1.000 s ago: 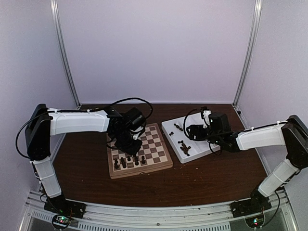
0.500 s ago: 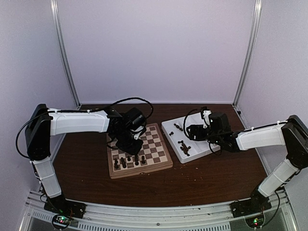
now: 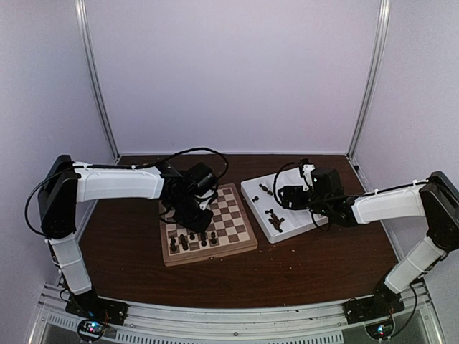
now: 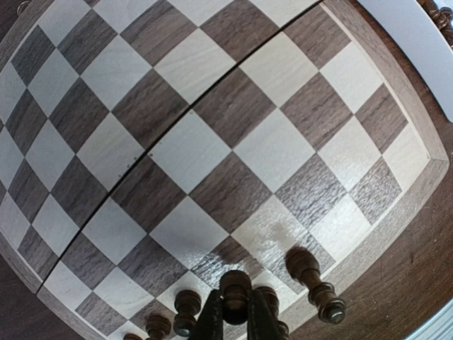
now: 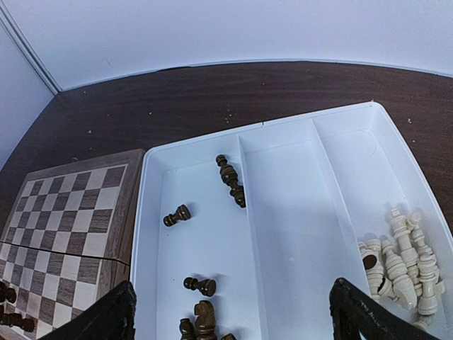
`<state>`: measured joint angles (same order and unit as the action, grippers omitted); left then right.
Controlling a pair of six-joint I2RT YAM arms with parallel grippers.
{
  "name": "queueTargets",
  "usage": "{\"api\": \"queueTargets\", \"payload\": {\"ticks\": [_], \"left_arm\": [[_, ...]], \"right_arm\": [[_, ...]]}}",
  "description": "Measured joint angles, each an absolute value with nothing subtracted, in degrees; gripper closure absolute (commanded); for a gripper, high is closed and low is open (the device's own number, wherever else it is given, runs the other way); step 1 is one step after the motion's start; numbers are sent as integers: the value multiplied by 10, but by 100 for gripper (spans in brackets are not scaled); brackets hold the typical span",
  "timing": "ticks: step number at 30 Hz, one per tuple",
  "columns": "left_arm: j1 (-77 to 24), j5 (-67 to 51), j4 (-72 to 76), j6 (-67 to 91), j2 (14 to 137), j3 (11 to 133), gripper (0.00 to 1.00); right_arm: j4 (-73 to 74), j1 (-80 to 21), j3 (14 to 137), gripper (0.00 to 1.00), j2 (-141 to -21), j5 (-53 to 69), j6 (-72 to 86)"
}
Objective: Set up the chess pieces on the board
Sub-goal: Place the chess piece on the chessboard.
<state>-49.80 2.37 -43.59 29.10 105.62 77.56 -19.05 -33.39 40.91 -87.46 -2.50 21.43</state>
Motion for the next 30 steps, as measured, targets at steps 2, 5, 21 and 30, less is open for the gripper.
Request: {"api": "queueTargets", "payload": {"ticks": [2,5,21,30], "left_arm": [[-498,23,-434,291,1059,775,100],[-498,23,-432,291,1062,773,100],[-498,23,-429,293,1066,771,93],[-498,23,-429,295,1066,771,82]], "right_arm": [[-190,-334,409,7,-875,-25,214],[-190,-334,409,7,-875,-25,214],[-190,-334,409,7,-875,-25,214],[-190,-334,409,7,-875,-25,214]]}}
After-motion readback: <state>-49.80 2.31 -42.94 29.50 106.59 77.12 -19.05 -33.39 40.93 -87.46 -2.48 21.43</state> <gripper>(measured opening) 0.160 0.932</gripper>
